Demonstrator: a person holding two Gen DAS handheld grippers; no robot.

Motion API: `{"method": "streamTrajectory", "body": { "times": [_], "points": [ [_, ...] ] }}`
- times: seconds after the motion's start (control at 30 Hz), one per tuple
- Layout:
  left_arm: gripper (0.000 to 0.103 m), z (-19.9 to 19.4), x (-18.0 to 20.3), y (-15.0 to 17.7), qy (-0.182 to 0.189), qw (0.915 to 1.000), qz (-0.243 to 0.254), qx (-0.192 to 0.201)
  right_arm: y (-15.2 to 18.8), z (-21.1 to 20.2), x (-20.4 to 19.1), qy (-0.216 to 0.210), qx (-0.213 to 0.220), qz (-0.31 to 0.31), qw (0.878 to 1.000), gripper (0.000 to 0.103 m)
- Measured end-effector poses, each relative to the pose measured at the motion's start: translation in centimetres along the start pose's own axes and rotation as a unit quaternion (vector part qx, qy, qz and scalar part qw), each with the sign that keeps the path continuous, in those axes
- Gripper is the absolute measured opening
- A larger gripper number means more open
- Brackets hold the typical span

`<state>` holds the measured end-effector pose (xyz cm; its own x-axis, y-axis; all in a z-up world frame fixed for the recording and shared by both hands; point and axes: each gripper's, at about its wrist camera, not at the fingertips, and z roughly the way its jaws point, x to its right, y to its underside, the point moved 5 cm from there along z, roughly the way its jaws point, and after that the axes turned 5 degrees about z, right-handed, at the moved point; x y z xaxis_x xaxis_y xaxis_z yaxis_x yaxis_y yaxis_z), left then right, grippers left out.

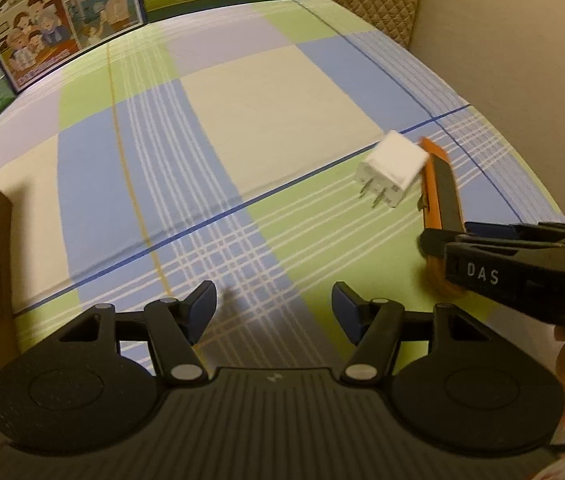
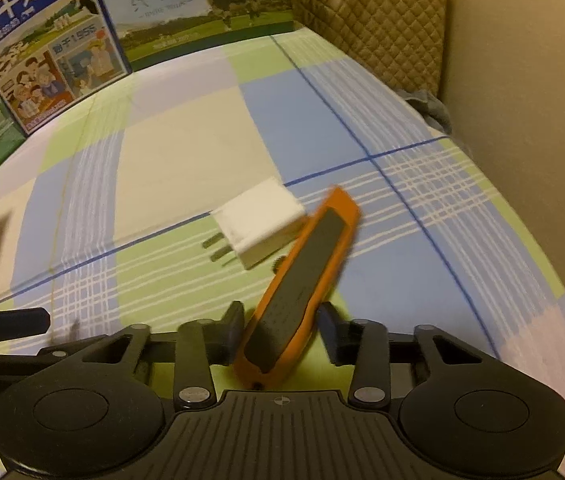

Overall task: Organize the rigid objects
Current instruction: 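Close the right tool on the orange utility knife and lift it, then grasp the white charger plug with the left tool while the right tool holds the knife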

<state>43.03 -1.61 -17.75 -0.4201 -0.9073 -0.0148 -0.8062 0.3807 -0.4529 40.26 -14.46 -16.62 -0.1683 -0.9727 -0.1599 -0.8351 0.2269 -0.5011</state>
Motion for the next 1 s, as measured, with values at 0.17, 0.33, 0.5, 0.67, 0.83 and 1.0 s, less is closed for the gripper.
{"method": "streamTrajectory", "body": {
  "times": [0.17, 0.33, 0.5, 0.67, 0.83, 1.0],
  "points": [
    [0.06, 0.1, 1.1, -0.4, 0.008, 0.9998, 0.016, 0.004, -0.4, -0.6, 2.2, 0.028, 0.012, 0.004, 1.0, 0.03],
    [0.06, 0.2, 2.6, -1.0, 0.018, 0.9992, 0.033, 0.011, -0.9, -1.4, 5.8, 0.061, 0.038, 0.011, 0.997, 0.03],
    [0.06, 0.5, 4.2, -2.3, 0.032, 0.9976, 0.057, 0.025, -1.0, -1.5, 8.0, 0.018, 0.036, 0.026, 0.999, 0.03],
    [0.06, 1.4, 5.6, -4.1, 0.049, 0.9936, 0.093, 0.043, -1.3, -1.6, 7.7, 0.002, 0.045, -0.002, 0.999, 0.034],
    [0.062, 2.6, 6.8, -5.7, 0.061, 0.9877, 0.13, 0.06, -1.3, -0.8, 7.6, -0.004, 0.034, -0.024, 0.999, 0.036],
    [0.062, 4.7, 7.5, -6.9, 0.058, 0.9837, 0.159, 0.059, -1.6, -0.5, 8.0, -0.016, 0.031, -0.025, 0.999, 0.037]
  ]
}}
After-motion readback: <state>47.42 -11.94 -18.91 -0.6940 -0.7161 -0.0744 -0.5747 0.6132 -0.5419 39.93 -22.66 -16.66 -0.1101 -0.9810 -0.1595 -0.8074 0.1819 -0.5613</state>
